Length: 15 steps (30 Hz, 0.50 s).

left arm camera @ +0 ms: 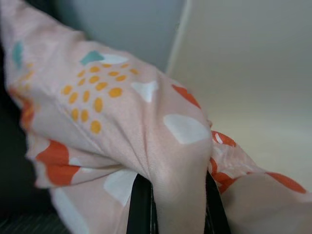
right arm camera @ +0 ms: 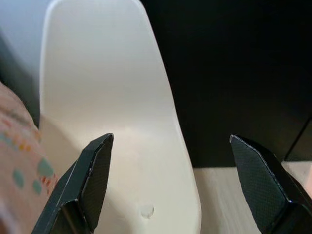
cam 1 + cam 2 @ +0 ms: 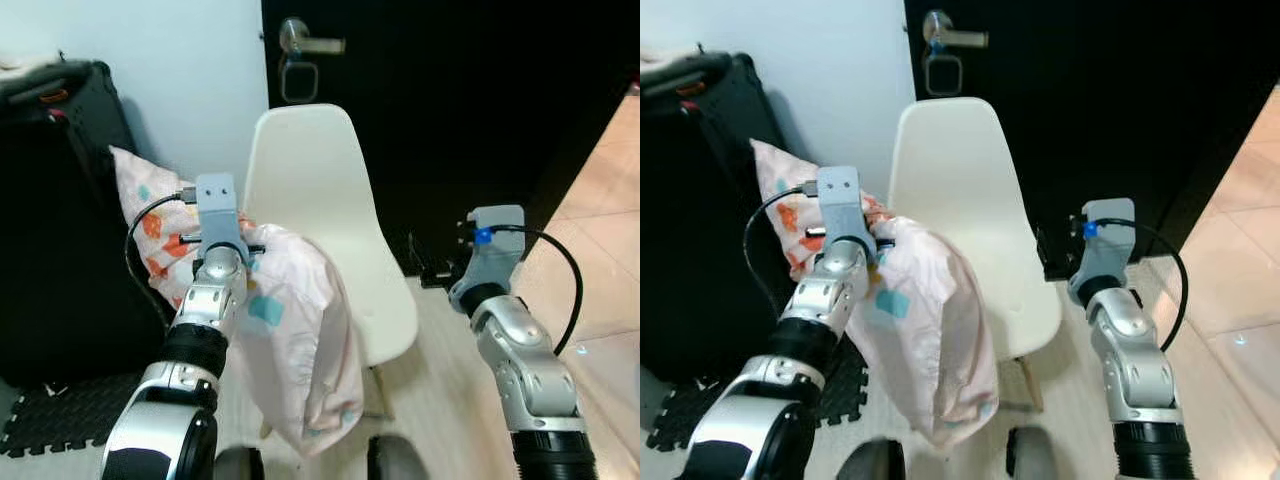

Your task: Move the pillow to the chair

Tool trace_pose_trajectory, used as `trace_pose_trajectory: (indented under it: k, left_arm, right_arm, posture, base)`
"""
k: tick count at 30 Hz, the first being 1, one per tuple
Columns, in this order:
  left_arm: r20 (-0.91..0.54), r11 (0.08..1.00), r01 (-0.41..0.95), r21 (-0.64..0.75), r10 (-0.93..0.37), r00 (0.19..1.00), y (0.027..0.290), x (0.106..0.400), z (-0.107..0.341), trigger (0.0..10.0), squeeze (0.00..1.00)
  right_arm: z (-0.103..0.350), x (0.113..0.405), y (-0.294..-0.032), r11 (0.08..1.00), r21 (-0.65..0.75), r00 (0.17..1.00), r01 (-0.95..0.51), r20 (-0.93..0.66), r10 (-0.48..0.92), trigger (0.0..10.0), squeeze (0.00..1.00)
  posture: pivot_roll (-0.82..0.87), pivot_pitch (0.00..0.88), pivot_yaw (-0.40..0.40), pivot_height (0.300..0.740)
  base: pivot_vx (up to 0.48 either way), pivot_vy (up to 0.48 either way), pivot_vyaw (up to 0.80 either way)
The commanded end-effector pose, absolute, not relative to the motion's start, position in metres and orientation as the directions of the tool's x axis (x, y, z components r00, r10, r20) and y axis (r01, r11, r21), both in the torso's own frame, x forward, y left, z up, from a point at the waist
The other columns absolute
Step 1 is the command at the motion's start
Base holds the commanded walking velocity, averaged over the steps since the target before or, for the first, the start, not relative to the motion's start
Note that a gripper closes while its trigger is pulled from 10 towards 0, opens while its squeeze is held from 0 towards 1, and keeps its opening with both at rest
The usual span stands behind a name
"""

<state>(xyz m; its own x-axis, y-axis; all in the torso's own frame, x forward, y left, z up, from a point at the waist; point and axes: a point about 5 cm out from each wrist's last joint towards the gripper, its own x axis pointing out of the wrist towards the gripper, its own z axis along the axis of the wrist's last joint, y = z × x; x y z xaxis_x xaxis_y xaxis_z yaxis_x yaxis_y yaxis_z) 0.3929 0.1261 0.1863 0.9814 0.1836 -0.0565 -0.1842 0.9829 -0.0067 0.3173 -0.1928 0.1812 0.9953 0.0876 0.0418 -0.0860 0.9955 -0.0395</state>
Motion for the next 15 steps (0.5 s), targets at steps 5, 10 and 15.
trace_pose_trajectory:
  k: [5,10,15]
  left_arm:
    - [0.099,0.988,0.153,-0.011,-0.152,0.984,0.095,0.393,0.215,10.0,0.00]
    - [0.182,0.963,0.267,-0.021,-0.259,0.949,0.083,0.389,0.234,10.0,0.00]
    - [0.240,0.970,0.216,-0.110,-0.185,0.953,0.096,0.395,0.253,10.0,0.00]
  right_arm:
    - [0.181,0.318,-0.192,0.997,-0.033,0.996,-0.073,0.041,0.074,10.0,0.00]
    - [0.181,0.318,-0.193,0.997,-0.032,0.997,-0.064,0.042,0.065,10.0,0.00]
    - [0.181,0.318,-0.193,0.998,-0.032,0.997,-0.060,0.044,0.062,10.0,0.00]
  posture:
    - [-0.09,0.084,0.041,0.560]
    - [-0.09,0.086,0.041,0.540]
    - [-0.10,0.087,0.043,0.525]
  base:
    - [0.000,0.000,0.00]
    - [0.000,0.000,0.00]
    - [0.000,0.000,0.00]
